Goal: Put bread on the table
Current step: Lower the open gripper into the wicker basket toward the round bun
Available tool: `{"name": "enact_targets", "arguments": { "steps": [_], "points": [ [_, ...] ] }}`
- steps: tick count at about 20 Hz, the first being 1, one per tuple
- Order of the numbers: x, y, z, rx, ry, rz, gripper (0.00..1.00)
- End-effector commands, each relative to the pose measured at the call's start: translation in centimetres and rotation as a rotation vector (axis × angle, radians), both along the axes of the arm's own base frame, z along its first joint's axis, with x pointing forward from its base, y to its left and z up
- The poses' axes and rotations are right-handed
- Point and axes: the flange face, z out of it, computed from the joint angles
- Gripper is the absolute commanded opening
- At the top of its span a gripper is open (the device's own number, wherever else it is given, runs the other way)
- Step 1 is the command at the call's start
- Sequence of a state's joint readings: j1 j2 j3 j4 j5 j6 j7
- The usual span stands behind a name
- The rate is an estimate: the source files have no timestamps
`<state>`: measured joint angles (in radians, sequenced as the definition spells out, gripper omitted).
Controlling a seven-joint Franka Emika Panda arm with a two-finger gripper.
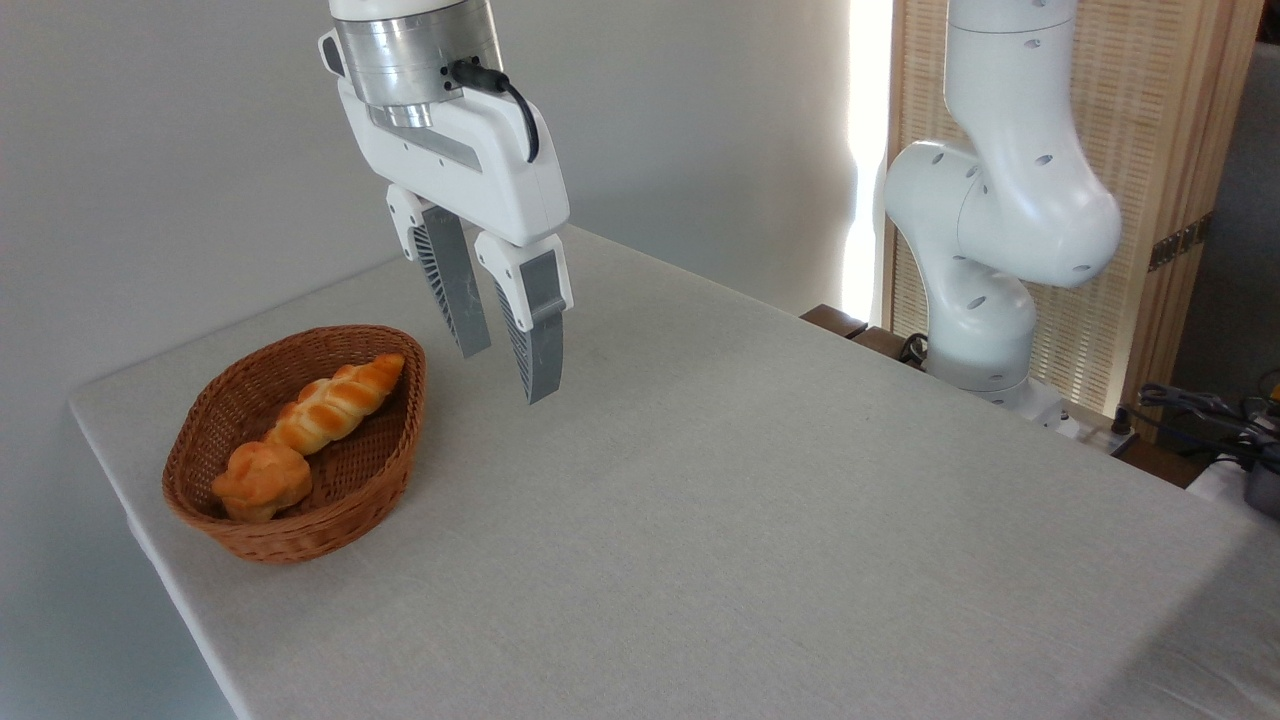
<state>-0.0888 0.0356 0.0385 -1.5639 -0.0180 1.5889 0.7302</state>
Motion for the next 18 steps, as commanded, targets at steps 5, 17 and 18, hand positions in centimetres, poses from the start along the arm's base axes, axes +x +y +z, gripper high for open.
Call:
{"name": "enact_targets", "arguments": {
  "steps": [5,17,18],
  "points": [
    [-0.4,0.0,0.5,0.002,-0.006,0.012,1.0],
    [0.1,-7.5,0.3,-0.112,-0.079,-0.089,1.0],
    [0.3,-8.8,-0.1,-0.142,-0.086,-0.102,1.0]
  ]
}}
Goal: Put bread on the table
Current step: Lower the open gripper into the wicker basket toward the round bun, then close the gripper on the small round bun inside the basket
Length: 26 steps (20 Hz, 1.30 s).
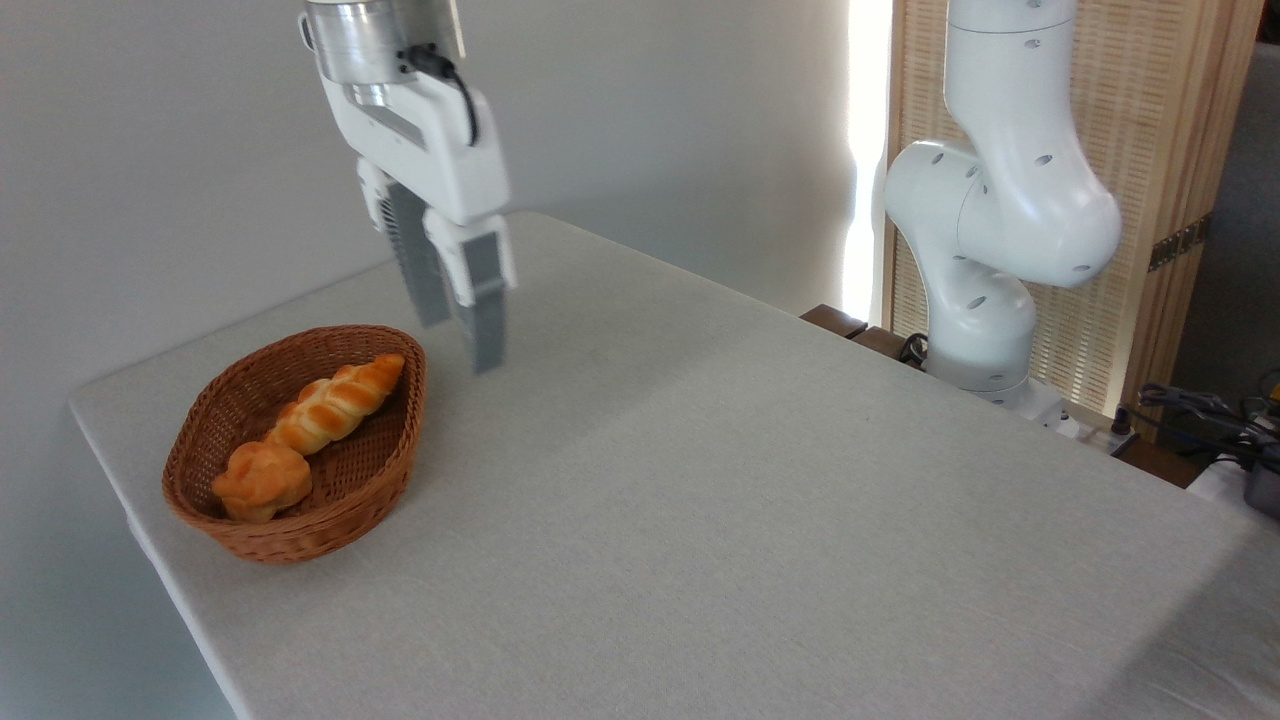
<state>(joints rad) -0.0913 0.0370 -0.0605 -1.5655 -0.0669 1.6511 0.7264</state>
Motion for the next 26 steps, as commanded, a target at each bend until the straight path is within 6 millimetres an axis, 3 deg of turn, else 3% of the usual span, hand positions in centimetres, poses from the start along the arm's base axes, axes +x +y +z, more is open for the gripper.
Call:
{"name": "enact_targets", "arguments": {
  "steps": [1,6,12,22,26],
  "points": [
    [0.5,-3.8,-1.0,-0.099,-0.042,-0.023,1.0],
    [2.8,-9.2,-3.9,-0.139,-0.183,-0.097,1.0],
    [5.4,-13.7,-12.2,-0.196,-0.277,-0.124,1.0],
    [7.0,-14.6,-19.2,-0.18,-0.317,-0.223,1.0],
    [7.5,-15.3,-21.2,-0.167,-0.343,-0.247,1.0]
  ]
}}
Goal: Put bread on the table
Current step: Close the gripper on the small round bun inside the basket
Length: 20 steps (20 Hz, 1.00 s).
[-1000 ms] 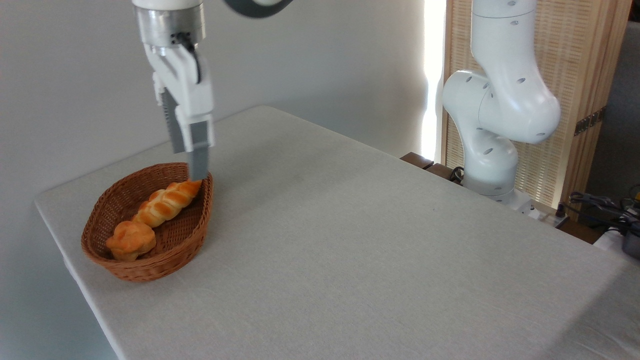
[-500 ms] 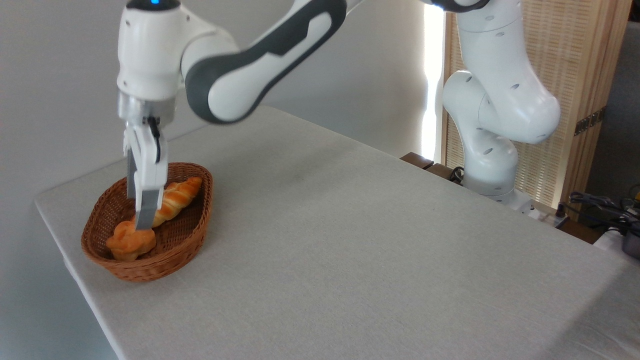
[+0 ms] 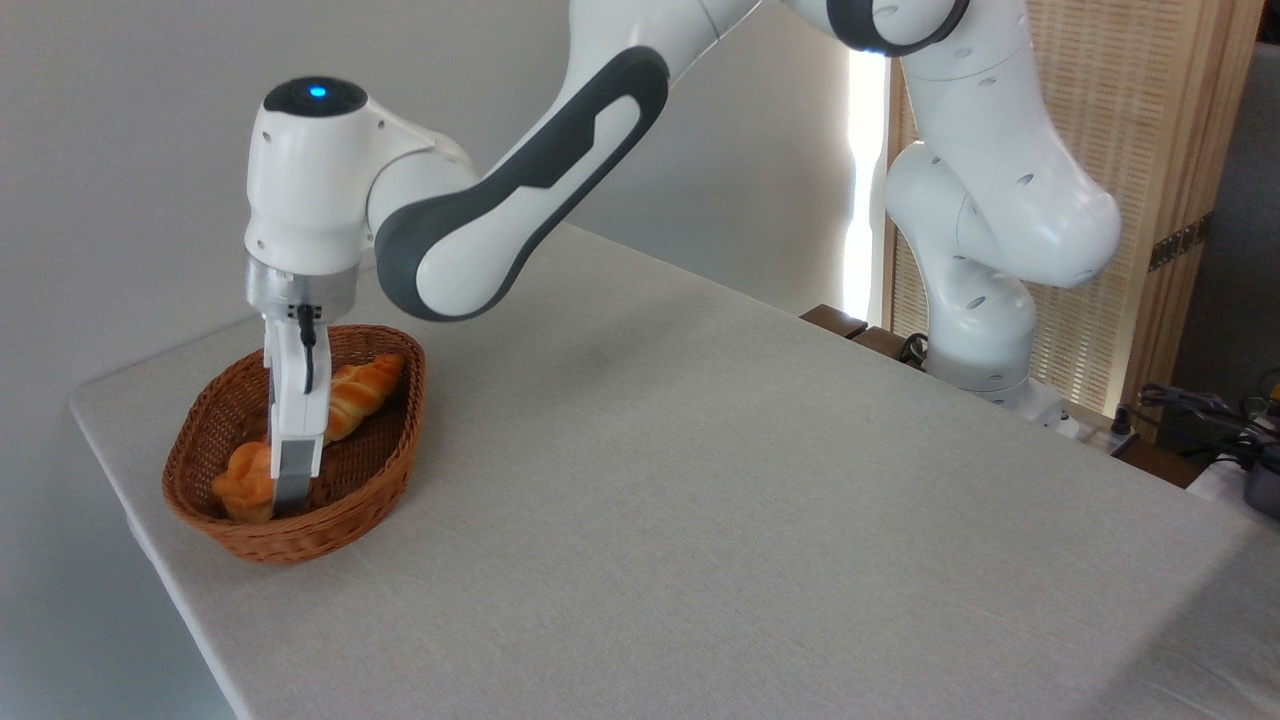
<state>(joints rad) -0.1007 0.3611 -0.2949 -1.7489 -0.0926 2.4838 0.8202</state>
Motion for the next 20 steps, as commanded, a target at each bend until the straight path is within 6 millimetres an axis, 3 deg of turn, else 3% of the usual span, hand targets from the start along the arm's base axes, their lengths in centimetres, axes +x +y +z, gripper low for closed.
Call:
{"name": "enact_targets", "arguments": {
  "steps": [1,2,3,4,6,15,20],
  "points": [
    [0.5,-0.3,-1.5,0.004,-0.031,-0.016,1.0],
    [0.5,-0.3,-1.5,0.005,-0.032,-0.016,0.89],
    [0.5,-0.3,-1.3,0.004,-0.036,-0.016,0.64],
    [0.6,-0.1,-1.1,0.004,-0.038,-0.013,0.46],
    [0.6,0.0,-1.0,0.007,-0.043,-0.015,0.31],
    [0.6,-0.1,-1.0,0.035,-0.056,-0.035,0.15],
    [-0.2,-1.9,0.9,0.011,-0.066,-0.048,0.1]
  ]
}}
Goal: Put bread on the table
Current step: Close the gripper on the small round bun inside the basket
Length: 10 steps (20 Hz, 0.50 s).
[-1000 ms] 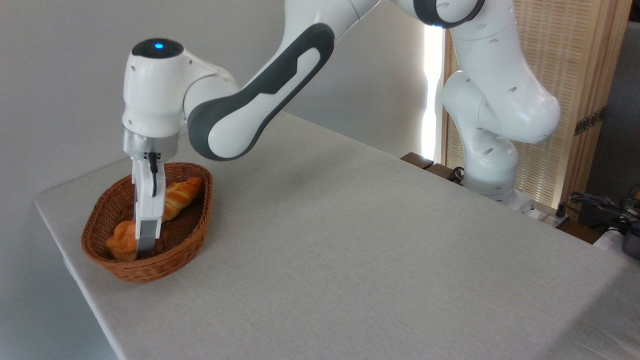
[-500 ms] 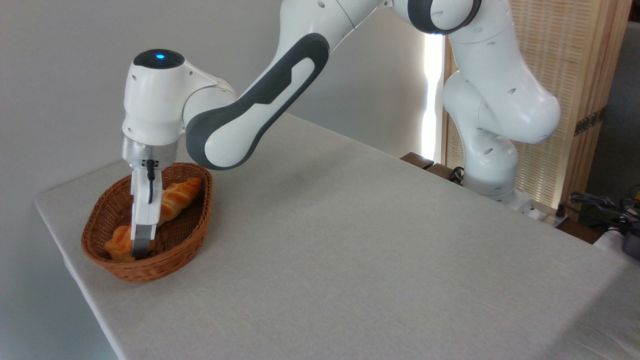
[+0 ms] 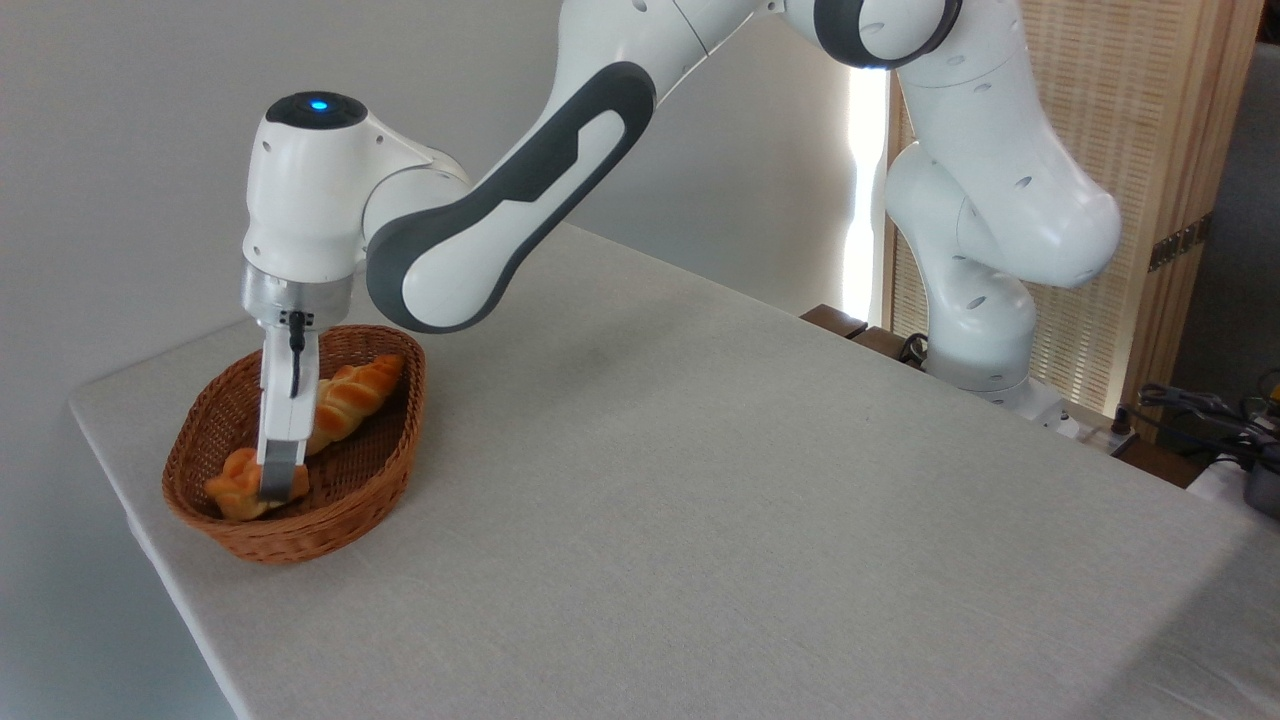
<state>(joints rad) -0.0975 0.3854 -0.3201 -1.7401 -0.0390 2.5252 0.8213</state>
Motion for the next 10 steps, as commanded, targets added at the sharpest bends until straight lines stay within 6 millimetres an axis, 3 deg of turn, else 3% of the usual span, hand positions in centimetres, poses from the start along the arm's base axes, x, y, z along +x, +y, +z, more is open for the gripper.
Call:
{"name": "enact_targets", "arguments": {
  "steps": [1,4,10],
  "points": [
    [-0.4,-0.6,1.5,-0.017,-0.014,0.008,0.1],
    [-0.7,-0.7,3.0,-0.037,0.007,0.069,0.1],
    [-0.8,0.7,9.3,0.019,0.102,0.071,0.11]
  ]
}}
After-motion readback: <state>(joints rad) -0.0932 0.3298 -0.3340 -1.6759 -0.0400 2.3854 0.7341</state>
